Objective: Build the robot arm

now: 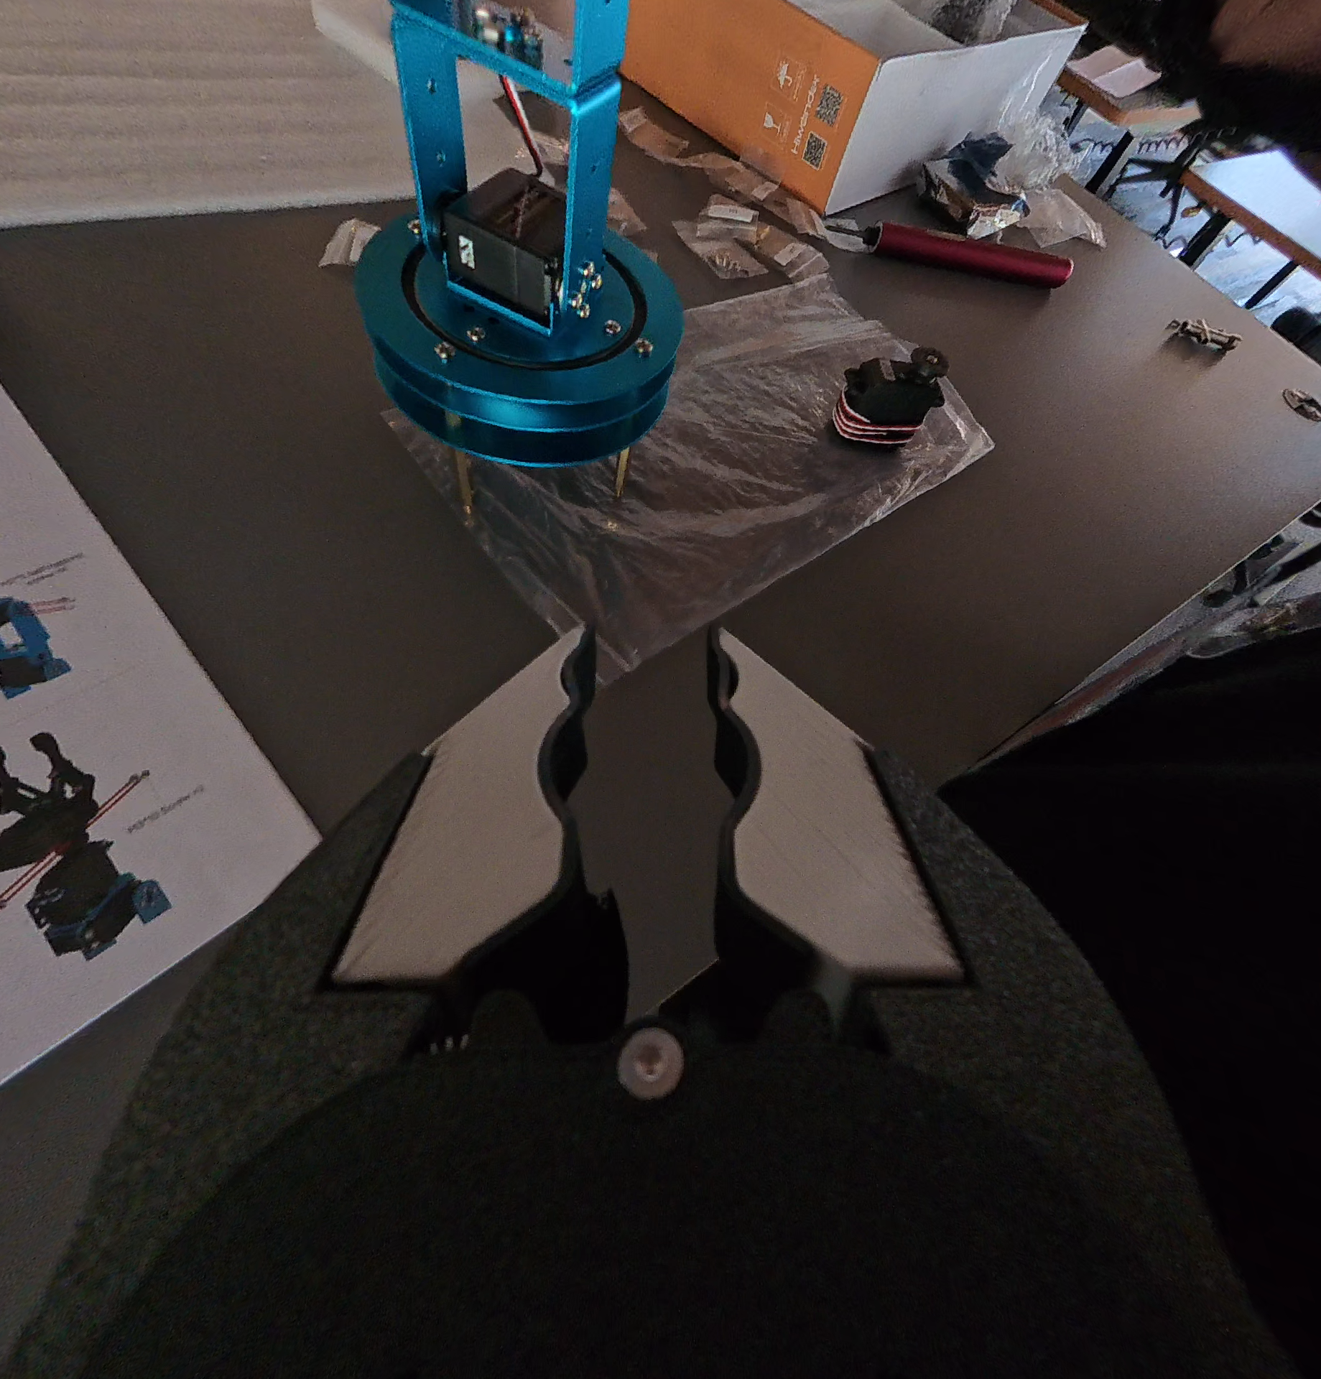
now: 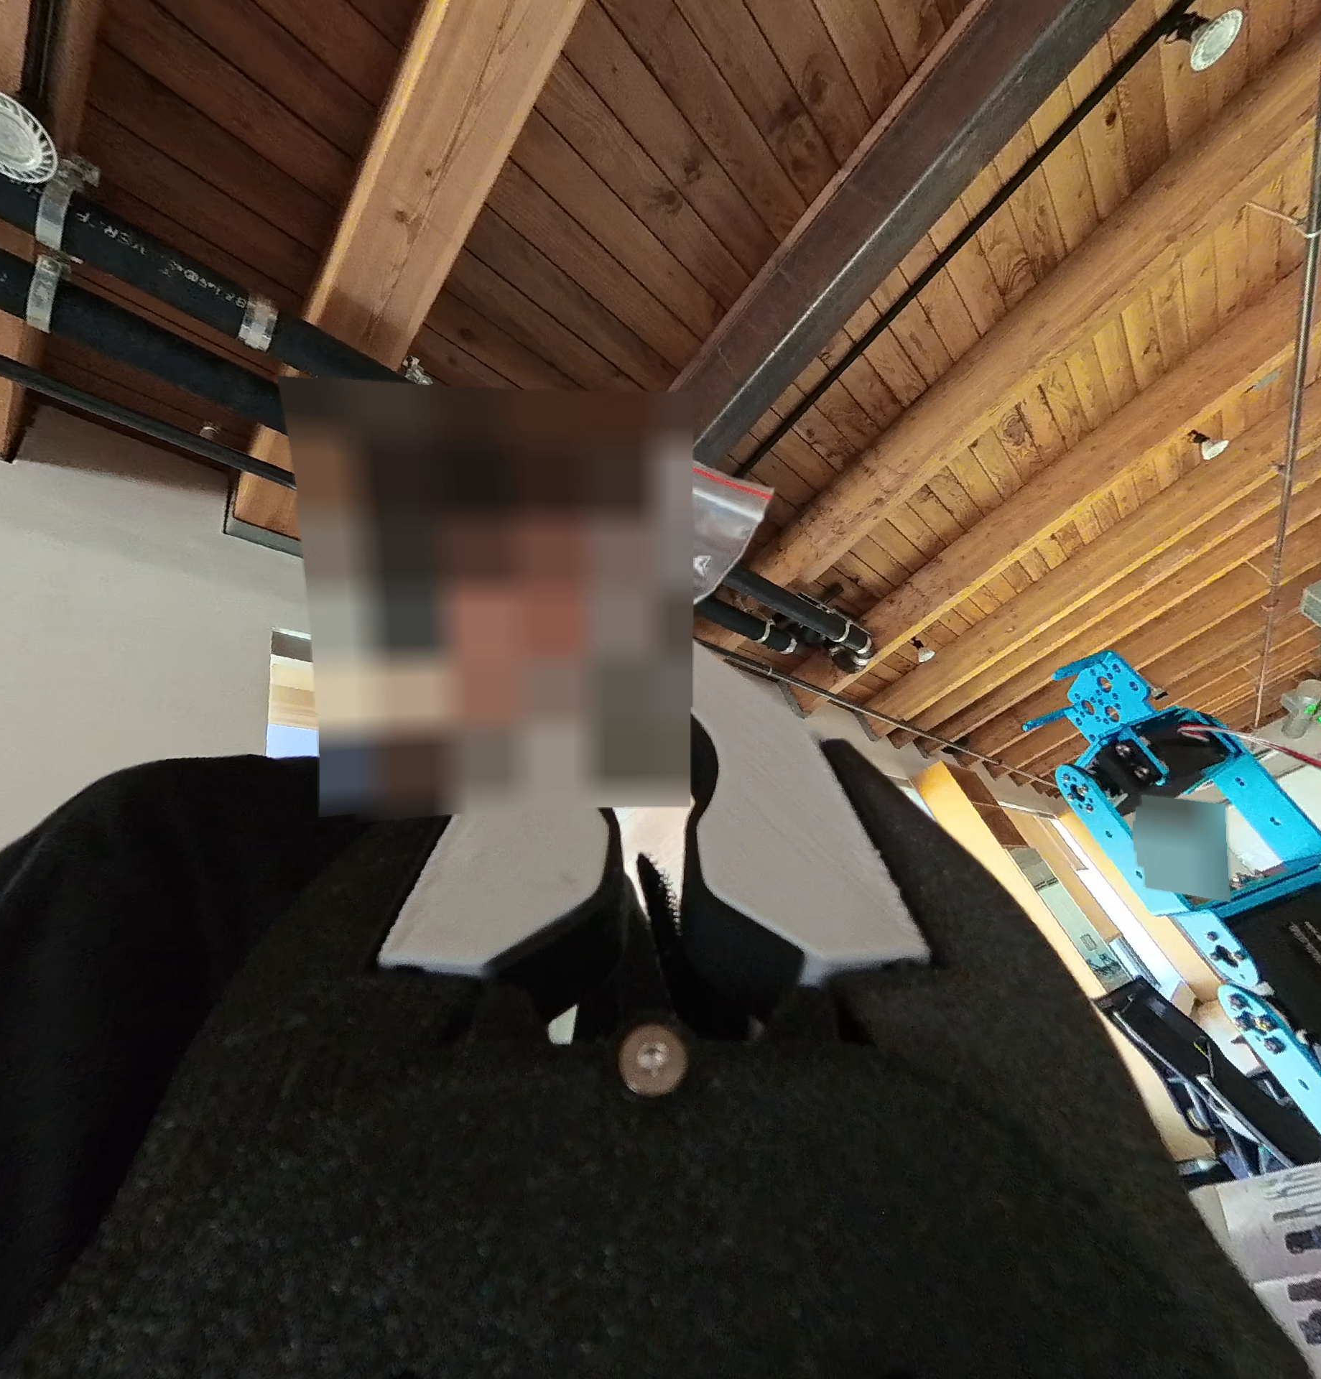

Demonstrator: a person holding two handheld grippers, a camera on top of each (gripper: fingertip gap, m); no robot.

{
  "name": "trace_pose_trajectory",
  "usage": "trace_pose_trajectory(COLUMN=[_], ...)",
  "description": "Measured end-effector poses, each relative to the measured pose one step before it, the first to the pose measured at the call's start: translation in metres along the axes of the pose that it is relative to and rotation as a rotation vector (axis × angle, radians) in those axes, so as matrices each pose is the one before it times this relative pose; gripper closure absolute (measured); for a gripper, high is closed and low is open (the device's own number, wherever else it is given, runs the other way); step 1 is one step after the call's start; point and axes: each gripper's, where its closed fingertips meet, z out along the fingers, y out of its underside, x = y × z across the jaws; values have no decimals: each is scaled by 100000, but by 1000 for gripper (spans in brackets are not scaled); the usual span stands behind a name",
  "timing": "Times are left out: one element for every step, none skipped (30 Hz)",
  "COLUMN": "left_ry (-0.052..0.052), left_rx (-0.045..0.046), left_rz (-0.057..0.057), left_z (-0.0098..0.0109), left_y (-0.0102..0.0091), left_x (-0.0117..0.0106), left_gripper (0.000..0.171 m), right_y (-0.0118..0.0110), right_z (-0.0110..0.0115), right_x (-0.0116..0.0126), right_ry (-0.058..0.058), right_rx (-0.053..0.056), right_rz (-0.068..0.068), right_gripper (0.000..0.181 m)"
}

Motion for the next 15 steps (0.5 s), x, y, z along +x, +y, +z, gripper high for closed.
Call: trace_pose_trajectory(left_ry=[-120,-323,-550,-871,-1314,-1974,-2692,-3464,-3805,-4013,-4019,-3536,-3303,-3500,-3231], left_rx=[83,-148,-160,-220,-429,-665,-914,-1390,-1746,-1941,-1701,-1184,-777,-315,101], left_rz=[-844,-1038,-1333,-1726,-1922,-1662,-925,-241,-276,-787,-1447,-1856,-1393,-456,-224], left_z=[-122,-130,-179,-244,-319,-410,-491,-530,-581,-592,-632,-605,-562,-521,-449], left_y=[241,313,337,382,429,507,616,760,862,892,836,727,593,453,326], left_x=[-175,-244,-330,-435,-549,-706,-882,-1081,-1242,-1377,-1487,-1507,-1521,-1547,-1514], left_gripper=[142,142,142,142,142,142,143,143,144,144,144,144,145,145,144], right_y=[88,186,275,424,585,594,509,374,327,324,483,709,1003,1228,1283], right_z=[8,1,-14,-51,-81,-146,-204,-281,-342,-383,-399,-414,-396,-373,-263], right_x=[178,215,292,474,590,608,558,440,472,542,529,612,798,952,948], right_ry=[1195,1772,2565,3963,5027,5181,5003,4296,4407,5207,5479,6251,7348,7882,7368], right_rx=[-319,-1033,-1692,-2640,-3574,-3432,-2718,-1657,-1190,-1096,-1760,-2943,-4303,-5142,-4732], right_rz=[-27,-742,-1046,-1415,-2246,-2356,-2056,-1683,-935,-722,-1596,-2467,-2930,-2813,-1636], right_gripper=[181,181,181,181,181,181,181,181,181,181,181,181,181,181,181])
